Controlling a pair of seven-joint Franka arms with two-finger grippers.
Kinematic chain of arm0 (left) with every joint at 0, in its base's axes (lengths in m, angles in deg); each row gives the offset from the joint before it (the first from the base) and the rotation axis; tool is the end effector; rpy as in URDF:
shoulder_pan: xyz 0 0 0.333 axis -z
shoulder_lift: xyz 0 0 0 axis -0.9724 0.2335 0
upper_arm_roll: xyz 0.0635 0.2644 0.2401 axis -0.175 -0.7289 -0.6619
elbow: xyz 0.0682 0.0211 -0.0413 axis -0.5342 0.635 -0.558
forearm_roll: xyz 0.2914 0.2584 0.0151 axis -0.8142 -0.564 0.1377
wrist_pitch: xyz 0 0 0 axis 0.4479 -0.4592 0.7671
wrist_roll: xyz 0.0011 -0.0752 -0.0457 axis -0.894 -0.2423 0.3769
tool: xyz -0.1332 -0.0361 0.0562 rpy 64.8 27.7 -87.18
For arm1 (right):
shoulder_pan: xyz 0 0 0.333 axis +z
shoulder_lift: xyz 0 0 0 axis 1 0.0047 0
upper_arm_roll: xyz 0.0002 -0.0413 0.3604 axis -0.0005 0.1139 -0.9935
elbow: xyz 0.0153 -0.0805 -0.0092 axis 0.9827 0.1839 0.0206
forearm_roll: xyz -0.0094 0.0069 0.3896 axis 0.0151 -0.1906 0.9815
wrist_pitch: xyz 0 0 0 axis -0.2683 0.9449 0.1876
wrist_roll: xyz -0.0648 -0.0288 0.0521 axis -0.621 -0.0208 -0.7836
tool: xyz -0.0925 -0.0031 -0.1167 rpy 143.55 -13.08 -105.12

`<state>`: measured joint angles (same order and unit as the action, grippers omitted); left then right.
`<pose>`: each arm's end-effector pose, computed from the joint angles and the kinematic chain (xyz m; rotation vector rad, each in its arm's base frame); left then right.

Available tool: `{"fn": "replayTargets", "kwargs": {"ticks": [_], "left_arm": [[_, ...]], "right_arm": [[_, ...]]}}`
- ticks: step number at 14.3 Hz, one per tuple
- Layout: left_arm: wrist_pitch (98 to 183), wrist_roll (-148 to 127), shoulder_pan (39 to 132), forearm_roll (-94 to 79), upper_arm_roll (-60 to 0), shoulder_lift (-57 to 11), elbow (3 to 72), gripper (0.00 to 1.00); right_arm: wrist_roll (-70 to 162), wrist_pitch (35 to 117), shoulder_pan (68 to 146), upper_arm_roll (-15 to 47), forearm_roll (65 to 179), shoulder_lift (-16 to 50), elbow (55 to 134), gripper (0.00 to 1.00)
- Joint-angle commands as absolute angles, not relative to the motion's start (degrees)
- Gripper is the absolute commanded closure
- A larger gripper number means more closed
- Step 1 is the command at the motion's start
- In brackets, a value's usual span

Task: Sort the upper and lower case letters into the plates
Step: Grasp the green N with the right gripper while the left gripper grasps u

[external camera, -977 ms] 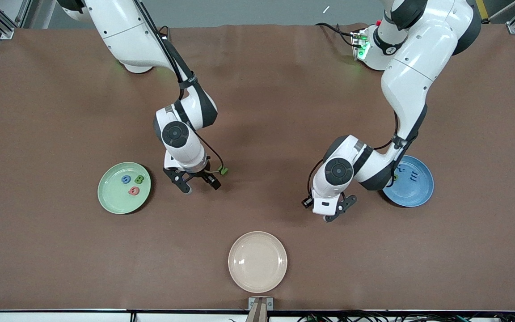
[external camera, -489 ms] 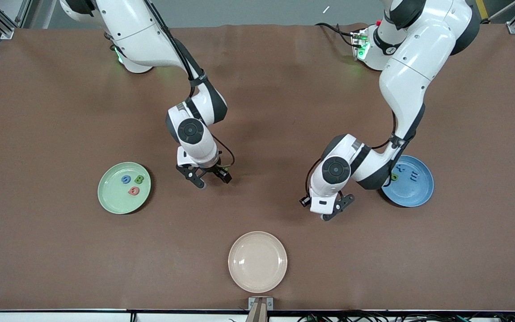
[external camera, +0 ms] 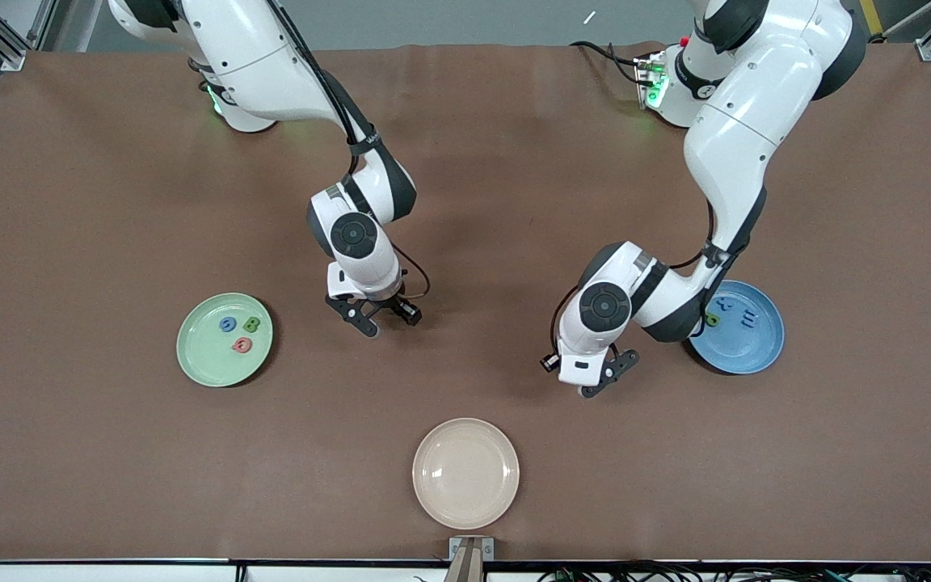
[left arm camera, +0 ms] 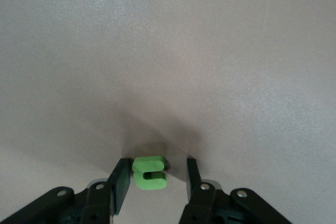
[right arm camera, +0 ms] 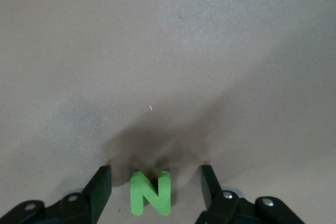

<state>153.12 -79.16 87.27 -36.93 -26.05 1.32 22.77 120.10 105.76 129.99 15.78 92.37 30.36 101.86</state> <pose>0.6567 -0.3433 0.1668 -2.9828 -0.9693 0.0497 0.5469 0.3878 0.1729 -2.9253 1.0343 -0.0100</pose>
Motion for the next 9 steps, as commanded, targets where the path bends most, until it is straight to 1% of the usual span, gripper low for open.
{"fn": "replayTargets", "kwargs": {"ticks": [1,3,4,8,9], "left_arm": [[152.26,-80.33,87.84,-37.04,-26.22,1.72,22.01,0.63],[152.26,-80.42,87.92,-37.04,-26.22,1.72,22.01,0.78],[152.26,-80.42,87.92,-37.04,-26.22,1.54,22.01,0.84],[151.21,-80.07,87.49,-37.21,-26.22,0.31,22.10,0.88],[149.64,-79.63,87.22,-37.39,-26.14,-0.47,22.10,0.88]], "right_arm": [[120.68,105.70,130.69,16.19,91.83,30.55,101.73,0.25],[120.68,105.70,130.95,16.19,91.83,30.55,101.82,0.29],[120.76,105.70,131.21,16.19,91.83,30.55,101.91,0.29],[121.03,105.61,131.48,16.19,91.83,30.55,102.08,0.32],[121.20,105.61,131.56,16.19,91.83,30.55,102.08,0.33]]}}
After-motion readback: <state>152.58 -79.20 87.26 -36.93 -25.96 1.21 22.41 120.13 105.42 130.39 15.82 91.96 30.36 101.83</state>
